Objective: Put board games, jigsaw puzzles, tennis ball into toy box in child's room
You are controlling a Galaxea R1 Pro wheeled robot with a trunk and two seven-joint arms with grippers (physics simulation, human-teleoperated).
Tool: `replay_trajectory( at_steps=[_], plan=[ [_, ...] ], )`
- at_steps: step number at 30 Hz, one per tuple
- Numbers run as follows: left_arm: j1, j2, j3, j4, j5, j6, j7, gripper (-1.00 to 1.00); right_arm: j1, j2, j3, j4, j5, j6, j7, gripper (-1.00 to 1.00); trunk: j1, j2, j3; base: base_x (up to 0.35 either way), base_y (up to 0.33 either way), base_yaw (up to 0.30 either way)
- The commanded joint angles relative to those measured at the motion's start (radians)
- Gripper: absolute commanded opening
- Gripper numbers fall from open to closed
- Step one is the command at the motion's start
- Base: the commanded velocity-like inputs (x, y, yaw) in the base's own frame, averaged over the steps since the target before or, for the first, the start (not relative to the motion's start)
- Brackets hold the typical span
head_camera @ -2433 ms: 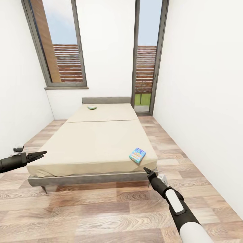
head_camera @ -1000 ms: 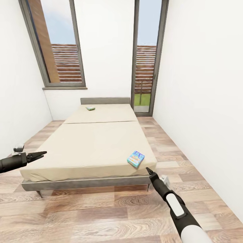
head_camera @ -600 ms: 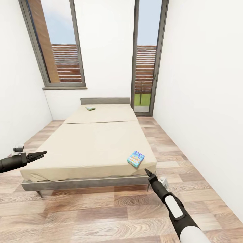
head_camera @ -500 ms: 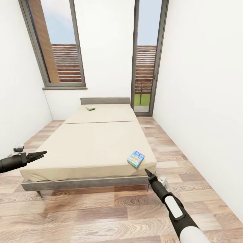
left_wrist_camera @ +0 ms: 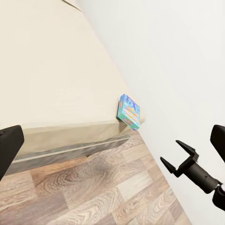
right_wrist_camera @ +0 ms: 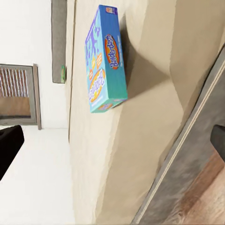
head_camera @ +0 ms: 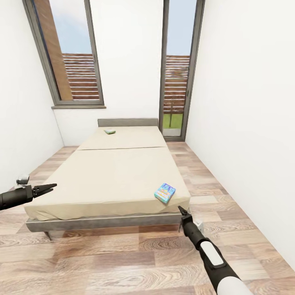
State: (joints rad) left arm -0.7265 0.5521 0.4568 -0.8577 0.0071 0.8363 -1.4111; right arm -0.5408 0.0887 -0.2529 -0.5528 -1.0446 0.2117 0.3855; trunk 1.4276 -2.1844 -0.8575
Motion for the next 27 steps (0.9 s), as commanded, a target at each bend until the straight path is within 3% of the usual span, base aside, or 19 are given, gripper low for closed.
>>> replay_trajectory(
  at_steps=[1, 9, 27],
  plan=[
    [-0.001, 0.000, 0.000, 0.000, 0.001, 0.010, -0.003, 1.00, -0.001, 0.001, -0.004, 0.002, -0.019, 0.012, 0.001, 1.00, 0.000, 0.000, -0.001, 0.000, 0.000, 0.000],
    [-0.001, 0.000, 0.001, 0.000, 0.001, 0.010, -0.003, 1.00, -0.001, 0.002, 0.012, 0.007, -0.056, 0.022, -0.003, 1.00, 0.000, 0.000, -0.001, 0.000, 0.000, 0.000],
    [-0.001, 0.000, 0.002, 0.000, 0.001, 0.011, -0.003, 1.00, -0.001, 0.032, 0.012, 0.010, -0.070, 0.045, 0.004, 1.00, 0.065, -0.119, -0.054, 0.000, 0.000, 0.000]
  ],
)
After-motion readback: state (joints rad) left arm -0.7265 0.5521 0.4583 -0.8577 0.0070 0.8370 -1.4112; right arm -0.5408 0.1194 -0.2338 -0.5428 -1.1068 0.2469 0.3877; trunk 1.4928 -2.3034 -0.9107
